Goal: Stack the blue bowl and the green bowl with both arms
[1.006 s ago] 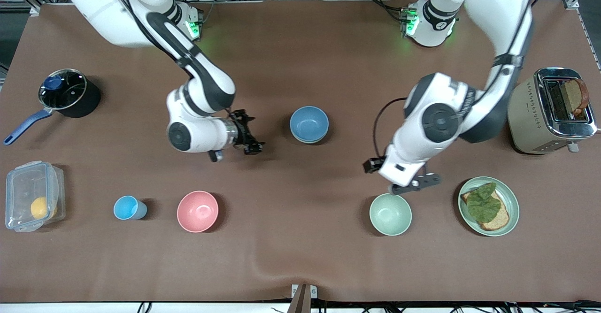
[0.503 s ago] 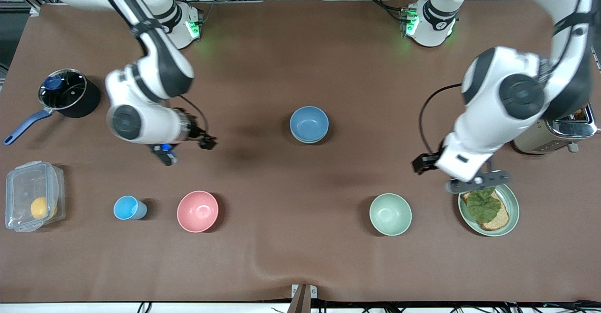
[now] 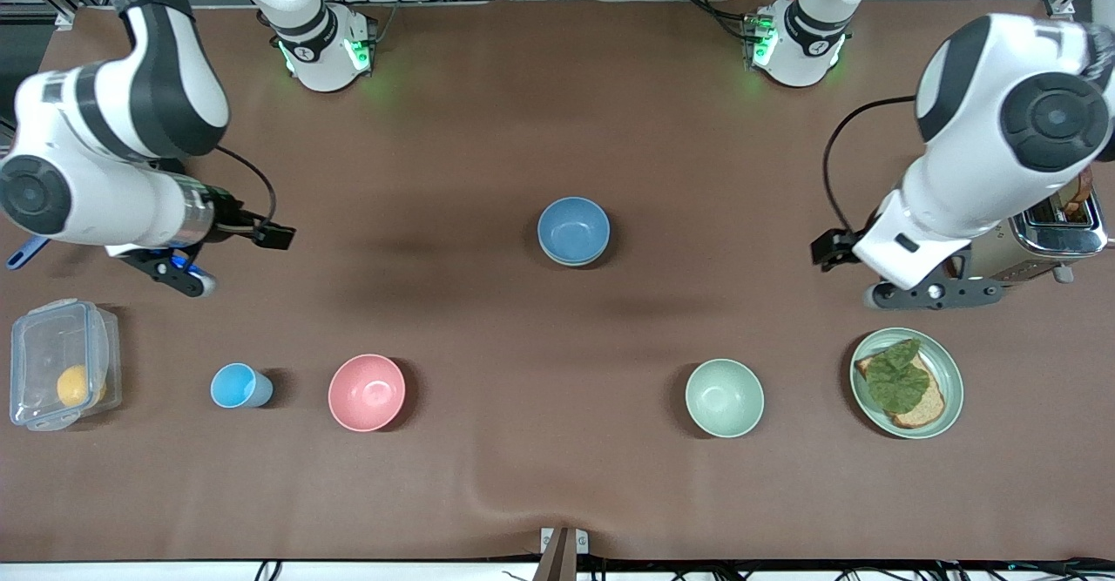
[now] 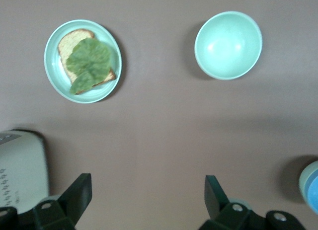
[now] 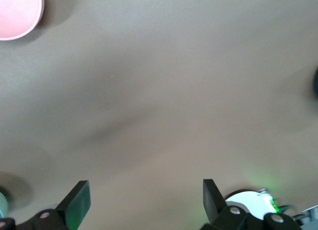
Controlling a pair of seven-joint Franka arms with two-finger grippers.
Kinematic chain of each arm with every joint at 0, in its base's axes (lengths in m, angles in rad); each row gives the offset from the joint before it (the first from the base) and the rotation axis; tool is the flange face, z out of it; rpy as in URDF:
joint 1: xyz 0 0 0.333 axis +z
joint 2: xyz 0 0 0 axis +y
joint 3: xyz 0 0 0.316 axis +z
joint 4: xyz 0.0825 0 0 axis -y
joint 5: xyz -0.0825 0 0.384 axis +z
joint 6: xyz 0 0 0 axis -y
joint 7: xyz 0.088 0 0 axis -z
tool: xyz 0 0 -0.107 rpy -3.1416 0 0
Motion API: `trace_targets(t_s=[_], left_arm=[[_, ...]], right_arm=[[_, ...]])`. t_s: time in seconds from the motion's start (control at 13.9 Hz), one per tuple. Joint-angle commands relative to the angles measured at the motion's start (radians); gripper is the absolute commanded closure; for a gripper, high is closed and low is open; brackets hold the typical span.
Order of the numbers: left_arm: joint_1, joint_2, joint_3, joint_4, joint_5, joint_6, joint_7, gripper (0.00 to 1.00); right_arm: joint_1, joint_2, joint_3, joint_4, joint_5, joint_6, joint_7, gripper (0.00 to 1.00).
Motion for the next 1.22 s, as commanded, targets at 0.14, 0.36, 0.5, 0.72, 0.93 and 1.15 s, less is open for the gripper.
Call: trace_targets(t_s=[0.14, 0.36, 0.5, 0.72, 0.93, 1.15], left_arm=[[-0.010, -0.099, 0.082, -0.026, -0.016, -0.063, 0.111, 0.00], [-0.075, -0.176, 0.199, -0.039, -0.100, -0.128, 0.171, 0.00], [-0.074, -0.202, 0.198, -0.039, -0.105, -0.160, 0.168, 0.00], [-0.049, -0.195, 0.182, -0.026, -0.126, -0.165, 0.170, 0.00], [-0.044, -0.205, 0.179, -0.023, -0.174, -0.165, 0.172, 0.00], [-0.046, -0.247, 0.178, -0.026, -0.177, -0.166, 0.172, 0.00]], right_arm=[[0.032, -0.061, -0.054, 0.059, -0.059, -0.058, -0.181, 0.00], [0.030, -0.075, -0.062, 0.160, -0.108, -0.102, -0.290, 0.00], [0.030, -0.081, -0.062, 0.221, -0.110, -0.132, -0.337, 0.00], [0.030, -0.124, -0.062, 0.228, -0.112, -0.124, -0.434, 0.00], [0.025, -0.166, -0.085, 0.221, -0.109, -0.087, -0.449, 0.00], [0.024, -0.169, -0.100, 0.225, -0.110, -0.060, -0.557, 0.00]])
